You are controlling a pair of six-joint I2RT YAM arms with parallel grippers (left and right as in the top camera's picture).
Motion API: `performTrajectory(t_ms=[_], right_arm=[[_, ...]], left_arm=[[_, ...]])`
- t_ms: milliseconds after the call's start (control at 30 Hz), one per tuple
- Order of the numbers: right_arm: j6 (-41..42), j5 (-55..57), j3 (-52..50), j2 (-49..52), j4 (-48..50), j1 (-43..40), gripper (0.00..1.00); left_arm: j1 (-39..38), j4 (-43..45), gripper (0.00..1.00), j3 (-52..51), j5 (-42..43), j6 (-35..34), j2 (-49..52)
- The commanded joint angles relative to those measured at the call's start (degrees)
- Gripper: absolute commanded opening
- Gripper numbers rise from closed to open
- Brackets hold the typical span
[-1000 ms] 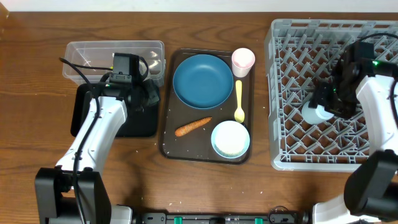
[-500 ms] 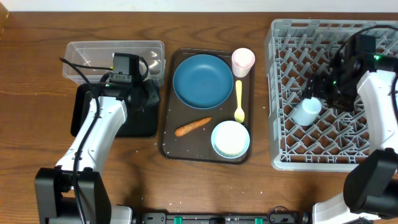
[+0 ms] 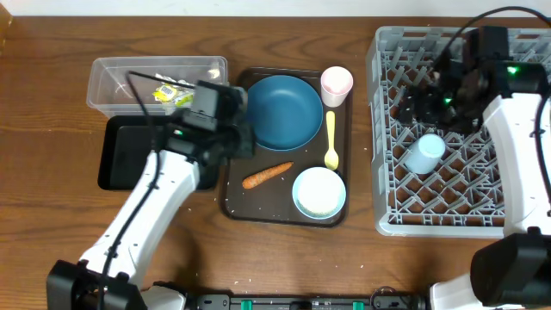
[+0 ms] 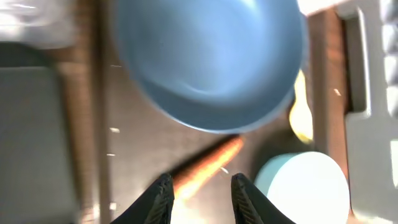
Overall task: Sort waste into correct bins and load items into the dishwasher rack
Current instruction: 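Reach left gripper to white bowl of rice and grasp its rim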
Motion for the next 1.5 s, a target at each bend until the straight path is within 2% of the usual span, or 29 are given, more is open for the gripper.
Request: performTrajectory(t_ms=[0,133,300,500,667,833,1100,1233,1467], right_arm=[[-1.6,-1.3,1.2,-1.0,0.5,2.1,0.94],[-1.5,-1.1,1.2,-1.0,1.8,2.7,0.95],[-1.5,-1.1,1.2,-1.0,2.0,2.7,0.94],[-1.5,-0.7,1.2,-1.0,2.0,2.7,0.95],[-1.5,-0.7,1.2,-1.0,2.0,2.7,0.95],[-1.5,-0.6,1.2,-1.0,1.8,2.6,0.95],[-1.5,1.1,1.2,-1.0,1.8,2.4,0.95],[-1.5,1.1,1.2,-1.0,1.8,2.4,0.95],[-1.5,1.3,1.2,-1.0,1.8,2.4,0.95]], left_arm=[[-3.3,-1.4,0.34,0.5,0.4,2.2,-0.3],[-9.7,-4.5,0.35,0.5,-0.2,2.7,-0.2],[-17.7,-5.9,0.38,0.5,-7.9,2.8,1.4],[-27.2,-2.3,0.44,0.5,-11.2,6.7,2.9],[-34.1,2.0,0.47,0.5,-16.4,6.2,3.8],[-36.7,3.5,0.47,2.0,-16.3,3.0,9.0],[-40.0,-7.3,0.47,15.8,-16.3,3.0,20.0],[-41.1,-8.9,0.47,18.1,-16.1,3.7,25.0],[-41.1,-9.4,0.45,18.9,-15.5,3.6,26.2]])
